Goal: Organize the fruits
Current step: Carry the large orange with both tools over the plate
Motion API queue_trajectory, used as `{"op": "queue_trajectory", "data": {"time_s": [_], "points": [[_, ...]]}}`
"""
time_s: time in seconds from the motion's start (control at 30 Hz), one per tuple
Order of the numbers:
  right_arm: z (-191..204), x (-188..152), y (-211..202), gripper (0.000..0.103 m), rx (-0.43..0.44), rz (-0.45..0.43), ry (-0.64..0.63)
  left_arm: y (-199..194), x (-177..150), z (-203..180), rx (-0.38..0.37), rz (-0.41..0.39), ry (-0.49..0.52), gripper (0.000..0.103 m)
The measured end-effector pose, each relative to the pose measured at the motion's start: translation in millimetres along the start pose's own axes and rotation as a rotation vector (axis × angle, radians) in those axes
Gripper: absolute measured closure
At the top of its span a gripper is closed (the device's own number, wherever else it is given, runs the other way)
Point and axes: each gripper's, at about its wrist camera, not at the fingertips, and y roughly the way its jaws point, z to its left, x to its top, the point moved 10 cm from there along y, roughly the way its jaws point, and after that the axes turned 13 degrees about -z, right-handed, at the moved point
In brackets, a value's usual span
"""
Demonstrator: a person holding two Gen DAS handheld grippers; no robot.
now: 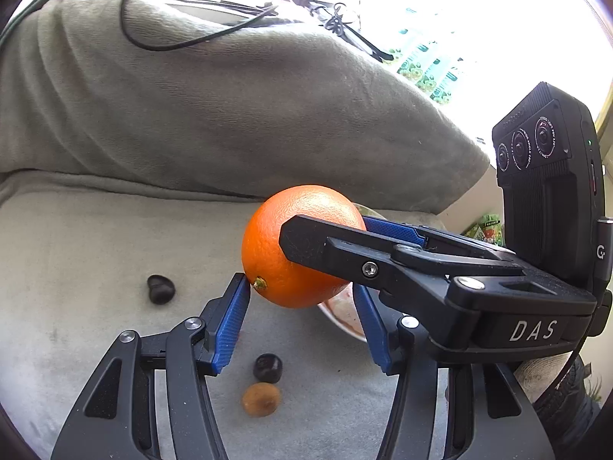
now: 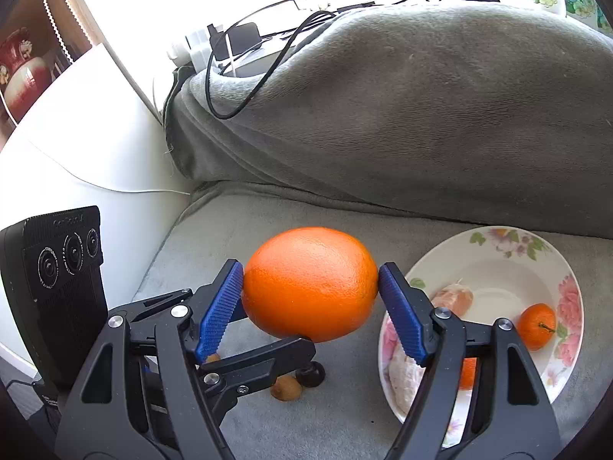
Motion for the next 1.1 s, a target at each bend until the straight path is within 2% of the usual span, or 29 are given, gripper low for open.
{"op": "queue_trajectory", "data": {"time_s": [0.4,0.67,0.97,1.1], "points": [[-62.6,10.0,-25.0,0.027,-0.051,-0.029,0.062,43.6,-1.2,-43.2,-0.045,0.049,0.045,0.048],[-92.2,9.6,-28.3,0.027,-0.068,-0.031,0.107,59.2,-9.2,-53.4,-0.056,0.083,0.064,0.048],[-121.0,10.1,-30.4,0.027,-0.078,-0.032,0.163,56.4,-15.7,-53.0,-0.08,0.106,0.07,0.049],[-125.5,16.9,-37.6,0.028,-0.082,-0.062,0.167,51.4,-14.6,-54.0,-0.085,0.098,0.081,0.051]]}}
